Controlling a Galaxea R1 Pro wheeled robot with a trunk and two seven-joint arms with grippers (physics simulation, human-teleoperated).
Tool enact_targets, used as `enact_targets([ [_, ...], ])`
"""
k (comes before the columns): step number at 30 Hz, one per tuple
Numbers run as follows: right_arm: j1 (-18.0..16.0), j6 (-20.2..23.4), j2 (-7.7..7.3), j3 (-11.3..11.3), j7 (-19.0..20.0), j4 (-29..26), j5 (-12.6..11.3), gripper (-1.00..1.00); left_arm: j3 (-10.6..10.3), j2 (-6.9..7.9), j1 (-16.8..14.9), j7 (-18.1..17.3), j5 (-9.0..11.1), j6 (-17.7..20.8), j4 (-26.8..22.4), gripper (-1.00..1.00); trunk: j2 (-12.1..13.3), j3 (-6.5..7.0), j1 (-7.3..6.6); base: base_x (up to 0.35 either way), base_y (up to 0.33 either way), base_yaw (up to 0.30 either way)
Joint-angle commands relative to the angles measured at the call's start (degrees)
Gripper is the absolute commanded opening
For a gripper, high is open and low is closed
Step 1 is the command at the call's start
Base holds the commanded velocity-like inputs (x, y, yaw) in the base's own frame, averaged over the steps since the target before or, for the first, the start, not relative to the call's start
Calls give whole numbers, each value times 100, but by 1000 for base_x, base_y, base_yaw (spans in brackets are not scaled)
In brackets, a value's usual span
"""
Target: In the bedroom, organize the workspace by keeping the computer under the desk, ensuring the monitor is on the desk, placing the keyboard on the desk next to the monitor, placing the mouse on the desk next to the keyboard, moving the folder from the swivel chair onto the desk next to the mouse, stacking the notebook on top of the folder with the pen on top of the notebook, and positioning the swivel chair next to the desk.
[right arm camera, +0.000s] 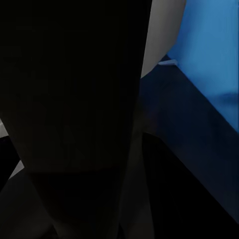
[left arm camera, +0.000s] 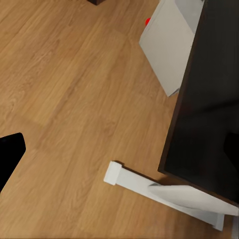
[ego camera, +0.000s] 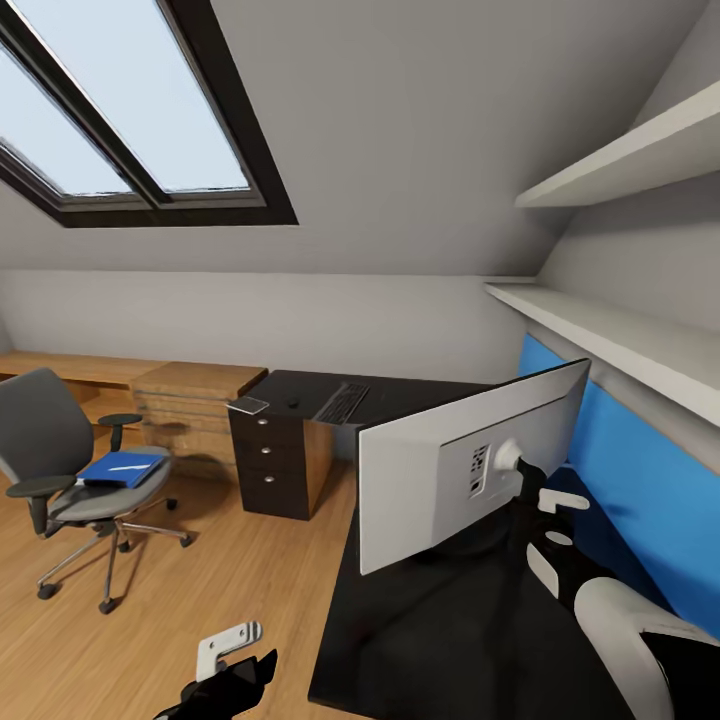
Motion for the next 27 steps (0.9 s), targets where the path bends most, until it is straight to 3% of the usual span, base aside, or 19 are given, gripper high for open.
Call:
enact_targets([
  [1,1,-44,0,93,-5,31,-81,-100,-2,-1,-2,48,61,18,-9,100,-3,-9,3,40,0,0],
  [14,2,-50,0,92,-5,29,-81,-100,157,25,-2,40,69,26,-9,100,-3,-9,3,92,0,0],
  [27,3,-49,0,92,-5,23,-81,-100,174,26,-2,39,69,26,-9,100,-3,-9,3,12,0,0],
])
